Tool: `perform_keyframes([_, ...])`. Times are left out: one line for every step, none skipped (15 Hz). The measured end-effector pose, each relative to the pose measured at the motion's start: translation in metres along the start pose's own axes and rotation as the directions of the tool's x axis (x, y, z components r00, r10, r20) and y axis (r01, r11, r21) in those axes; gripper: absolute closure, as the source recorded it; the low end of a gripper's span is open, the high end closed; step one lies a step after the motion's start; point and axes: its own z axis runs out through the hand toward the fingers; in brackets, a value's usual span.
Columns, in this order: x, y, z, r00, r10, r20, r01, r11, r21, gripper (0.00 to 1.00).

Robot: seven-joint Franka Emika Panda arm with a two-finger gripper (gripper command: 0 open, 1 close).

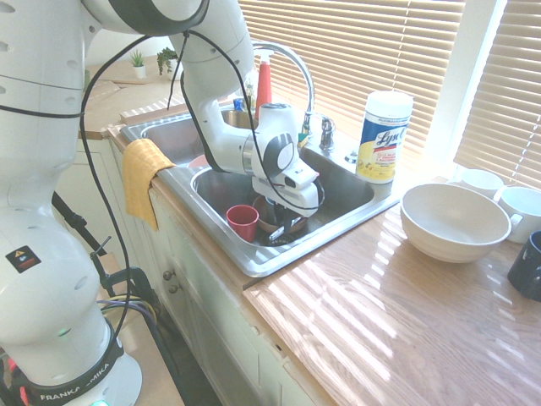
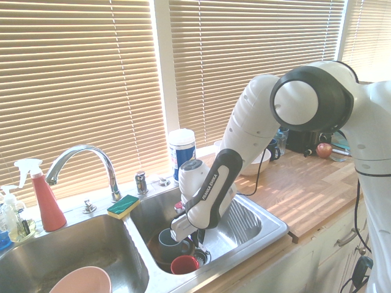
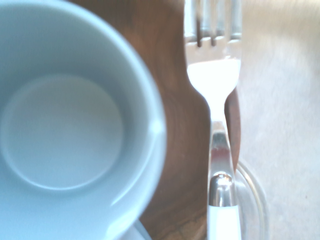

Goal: Put the fork into the sink

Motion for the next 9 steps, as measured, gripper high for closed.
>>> perform_keyframes([0.002,0.002,0.003,1.0,0.008,0.001,-0.008,1.0,-0.004,0.0])
perform_keyframes([0.007,0.005,0.005,1.0,0.019,0.0,-0.019,1.0,-0.008,0.0])
perform_keyframes([0.011,0.007,0.007,1.0,0.031,0.0,-0.031,0.999,-0.011,0.0])
perform_keyframes([0.014,0.009,0.009,0.999,0.038,-0.002,-0.038,0.999,-0.01,0.0])
perform_keyframes([0.016,0.01,0.008,0.999,0.041,-0.004,-0.041,0.999,-0.007,0.0])
perform_keyframes([0.016,0.009,0.008,0.999,0.043,-0.005,-0.043,0.999,-0.003,0.0])
perform_keyframes([0.017,0.008,0.007,0.999,0.045,-0.006,-0.045,0.999,0.0,0.0])
perform_keyframes([0.018,0.007,0.006,0.999,0.047,-0.008,-0.047,0.999,0.003,0.0])
perform_keyframes([0.019,0.007,0.005,0.999,0.05,-0.009,-0.05,0.999,0.005,0.0])
